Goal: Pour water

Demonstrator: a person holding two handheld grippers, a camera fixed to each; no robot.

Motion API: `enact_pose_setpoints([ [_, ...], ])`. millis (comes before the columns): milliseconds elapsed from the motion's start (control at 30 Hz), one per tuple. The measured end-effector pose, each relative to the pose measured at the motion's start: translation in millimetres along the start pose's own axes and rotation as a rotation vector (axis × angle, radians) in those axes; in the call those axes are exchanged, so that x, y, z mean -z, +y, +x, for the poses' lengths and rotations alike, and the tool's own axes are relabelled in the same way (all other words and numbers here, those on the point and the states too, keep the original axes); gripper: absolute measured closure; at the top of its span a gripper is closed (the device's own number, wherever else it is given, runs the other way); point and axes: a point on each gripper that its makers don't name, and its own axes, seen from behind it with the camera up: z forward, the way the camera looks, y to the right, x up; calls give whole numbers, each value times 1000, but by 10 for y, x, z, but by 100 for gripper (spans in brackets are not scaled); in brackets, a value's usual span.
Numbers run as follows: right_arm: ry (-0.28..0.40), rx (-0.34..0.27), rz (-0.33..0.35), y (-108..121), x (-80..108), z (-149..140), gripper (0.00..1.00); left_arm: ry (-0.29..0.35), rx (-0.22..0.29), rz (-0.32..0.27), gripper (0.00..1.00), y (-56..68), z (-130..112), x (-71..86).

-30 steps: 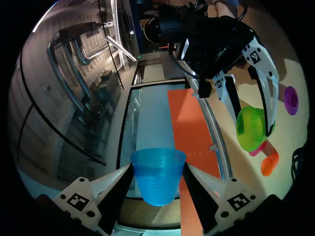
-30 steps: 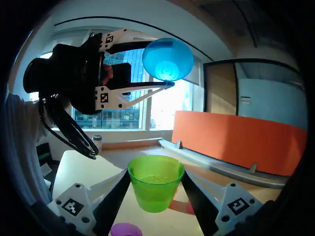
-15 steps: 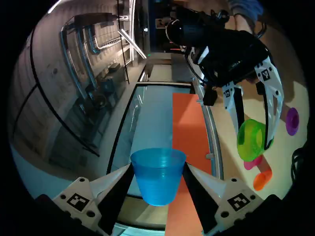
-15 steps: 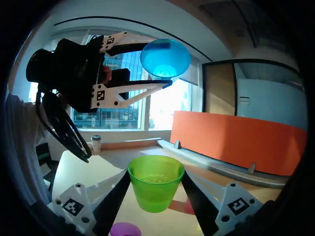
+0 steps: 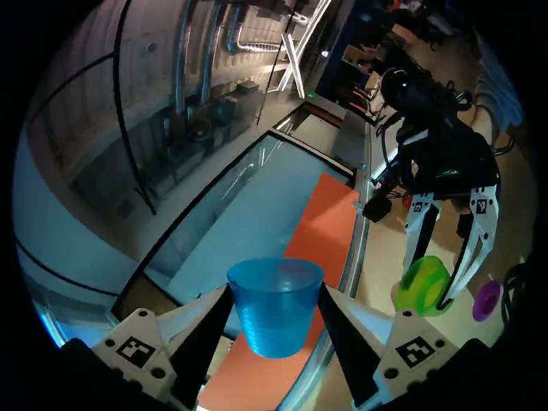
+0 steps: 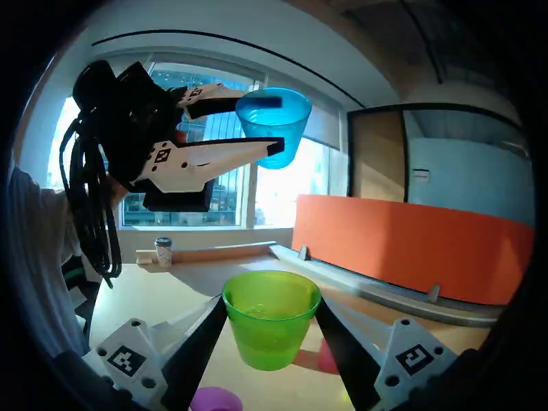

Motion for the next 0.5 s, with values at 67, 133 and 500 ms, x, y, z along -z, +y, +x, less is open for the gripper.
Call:
enact_pose_setpoints([
  [67, 0, 1, -2, 5, 5, 5, 9, -14, 51, 2, 15, 12, -52, 16],
  [133, 1, 1, -4, 11, 9, 11, 9, -22, 102, 6, 15, 11, -88, 33],
  [500, 2, 2, -15, 48, 48, 21, 9, -23, 378, 13, 15, -62, -163, 72],
])
